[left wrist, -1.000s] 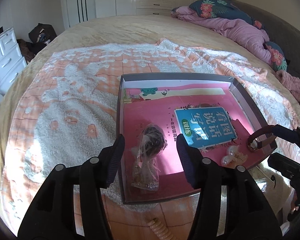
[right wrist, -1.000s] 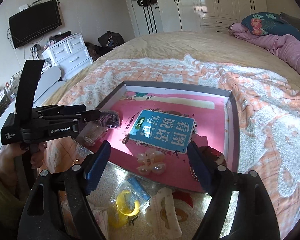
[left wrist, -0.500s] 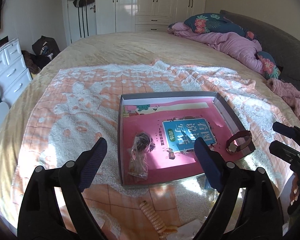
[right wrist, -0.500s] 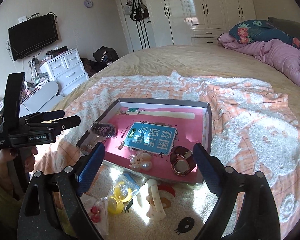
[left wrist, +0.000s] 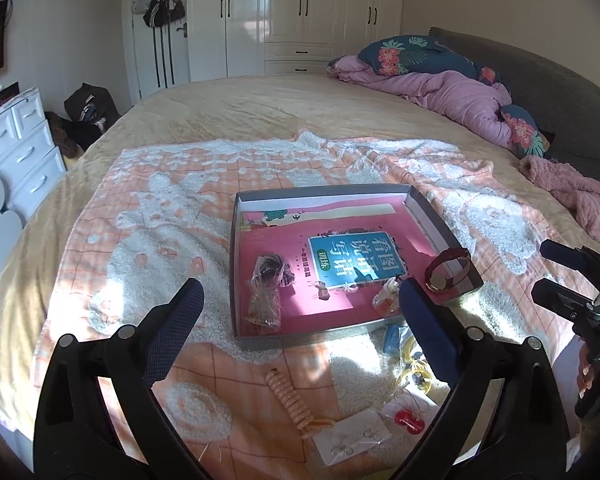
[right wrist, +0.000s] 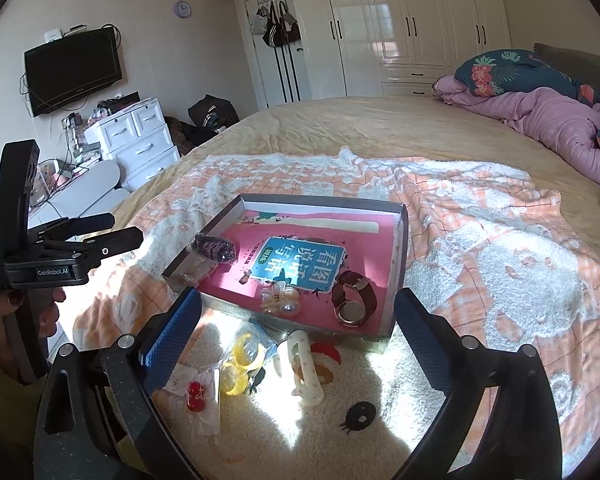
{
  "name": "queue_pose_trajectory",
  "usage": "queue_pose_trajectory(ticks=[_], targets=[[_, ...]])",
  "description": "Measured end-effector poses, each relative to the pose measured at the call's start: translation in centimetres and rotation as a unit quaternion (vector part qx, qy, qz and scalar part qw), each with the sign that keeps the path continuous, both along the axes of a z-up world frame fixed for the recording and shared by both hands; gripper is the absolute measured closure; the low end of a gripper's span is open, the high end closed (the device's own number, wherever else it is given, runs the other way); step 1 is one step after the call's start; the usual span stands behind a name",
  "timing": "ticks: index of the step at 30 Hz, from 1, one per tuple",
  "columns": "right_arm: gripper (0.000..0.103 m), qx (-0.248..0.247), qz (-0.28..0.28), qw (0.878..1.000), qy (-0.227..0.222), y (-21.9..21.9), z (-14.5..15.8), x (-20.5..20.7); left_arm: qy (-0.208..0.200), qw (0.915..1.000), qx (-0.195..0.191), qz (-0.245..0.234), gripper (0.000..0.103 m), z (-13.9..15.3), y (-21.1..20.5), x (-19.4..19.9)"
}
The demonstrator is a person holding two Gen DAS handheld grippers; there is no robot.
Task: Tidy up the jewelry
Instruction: 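Withdraw both tools from the tray back toward the remaining items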
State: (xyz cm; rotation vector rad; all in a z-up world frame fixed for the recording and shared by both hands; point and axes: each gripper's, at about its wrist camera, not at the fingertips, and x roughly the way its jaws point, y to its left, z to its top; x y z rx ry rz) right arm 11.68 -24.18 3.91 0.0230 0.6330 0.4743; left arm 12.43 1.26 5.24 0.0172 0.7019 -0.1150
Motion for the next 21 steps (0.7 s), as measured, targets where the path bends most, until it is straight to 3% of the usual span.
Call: queue_pose_trajectory(ticks=[21], targets=[[0.006, -0.014, 0.008, 1.000, 0.006, -1.2, -0.7, -3.9, 0.025, 0.9997, 0.005, 0.004, 0.010, -1.7, -0.4, -4.8]])
